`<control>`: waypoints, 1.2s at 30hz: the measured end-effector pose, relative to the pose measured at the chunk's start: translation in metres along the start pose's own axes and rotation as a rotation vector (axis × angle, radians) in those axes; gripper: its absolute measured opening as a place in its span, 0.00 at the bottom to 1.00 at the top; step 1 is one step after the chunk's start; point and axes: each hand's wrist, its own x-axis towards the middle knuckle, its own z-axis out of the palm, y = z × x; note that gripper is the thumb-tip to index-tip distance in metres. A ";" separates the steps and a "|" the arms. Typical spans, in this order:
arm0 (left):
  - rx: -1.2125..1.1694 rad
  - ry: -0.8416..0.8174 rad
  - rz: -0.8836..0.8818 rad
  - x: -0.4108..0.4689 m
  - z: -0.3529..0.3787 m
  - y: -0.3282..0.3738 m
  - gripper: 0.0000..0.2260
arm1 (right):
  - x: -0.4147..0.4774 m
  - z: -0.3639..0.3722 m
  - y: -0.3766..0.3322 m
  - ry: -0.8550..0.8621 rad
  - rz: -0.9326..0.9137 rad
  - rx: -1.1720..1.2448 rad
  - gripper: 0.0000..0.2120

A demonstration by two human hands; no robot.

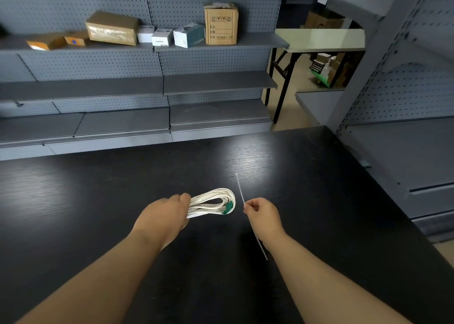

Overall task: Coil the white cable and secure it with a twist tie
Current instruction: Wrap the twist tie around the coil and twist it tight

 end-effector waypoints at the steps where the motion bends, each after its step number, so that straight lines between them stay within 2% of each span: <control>1: -0.003 0.007 -0.002 -0.001 -0.003 -0.001 0.09 | -0.001 0.001 -0.003 -0.002 -0.003 -0.004 0.06; 9: -0.050 0.048 -0.011 -0.014 -0.019 -0.020 0.10 | -0.009 0.007 -0.032 0.005 -0.024 0.069 0.09; 22: -0.112 0.066 -0.004 -0.028 -0.026 -0.044 0.12 | -0.039 0.047 -0.050 0.008 0.022 0.263 0.07; 27: -0.125 0.050 -0.005 -0.034 -0.018 -0.048 0.11 | -0.050 0.057 -0.047 0.032 0.086 0.367 0.10; 36: -0.172 -0.003 -0.016 -0.031 0.010 -0.041 0.08 | -0.071 0.092 -0.024 0.112 0.312 0.513 0.14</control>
